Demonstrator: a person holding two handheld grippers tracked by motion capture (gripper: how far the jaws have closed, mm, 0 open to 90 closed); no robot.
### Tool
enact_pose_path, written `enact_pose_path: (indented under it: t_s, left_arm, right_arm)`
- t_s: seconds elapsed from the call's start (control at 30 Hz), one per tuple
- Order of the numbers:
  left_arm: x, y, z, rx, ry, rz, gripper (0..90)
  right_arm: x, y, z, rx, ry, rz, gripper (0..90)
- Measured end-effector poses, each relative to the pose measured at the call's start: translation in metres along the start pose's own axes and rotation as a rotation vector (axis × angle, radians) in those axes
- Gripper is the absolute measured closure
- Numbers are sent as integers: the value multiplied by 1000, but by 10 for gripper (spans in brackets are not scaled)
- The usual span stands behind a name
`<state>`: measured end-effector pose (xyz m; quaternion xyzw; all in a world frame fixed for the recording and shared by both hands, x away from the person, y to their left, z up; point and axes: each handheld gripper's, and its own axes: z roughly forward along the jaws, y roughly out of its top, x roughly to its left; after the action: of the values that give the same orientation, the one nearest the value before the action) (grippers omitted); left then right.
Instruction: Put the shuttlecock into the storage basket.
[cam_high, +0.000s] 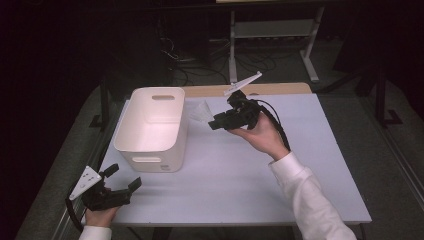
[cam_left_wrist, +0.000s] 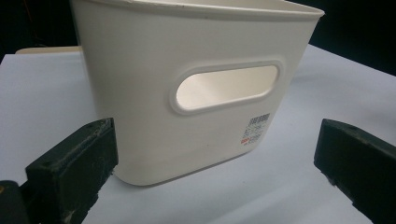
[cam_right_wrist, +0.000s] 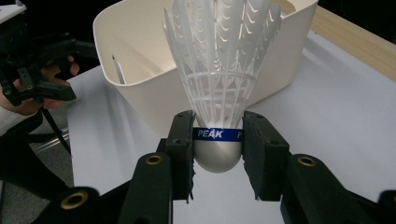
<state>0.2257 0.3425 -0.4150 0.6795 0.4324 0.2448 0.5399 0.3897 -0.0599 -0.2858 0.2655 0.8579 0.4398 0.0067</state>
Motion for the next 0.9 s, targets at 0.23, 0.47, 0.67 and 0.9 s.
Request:
enact_pose_path:
  t_s: [0.23, 0.47, 0.67, 0.9]
  left_arm:
    - [0, 0, 1, 1, 3, -8, 0]
    - [1, 0, 0, -6, 2, -11, 0]
    - [0, 0, 1, -7, 3, -6, 0]
    - [-2, -1, 2, -2, 13, -11, 0]
  right_arm:
    - [1, 5, 4, -8, 8, -5, 638]
    - [5, 11, 8, -12, 19, -10, 638]
    - [6, 15, 13, -20, 31, -17, 638]
    - [7, 22, 20, -14, 31, -30, 638]
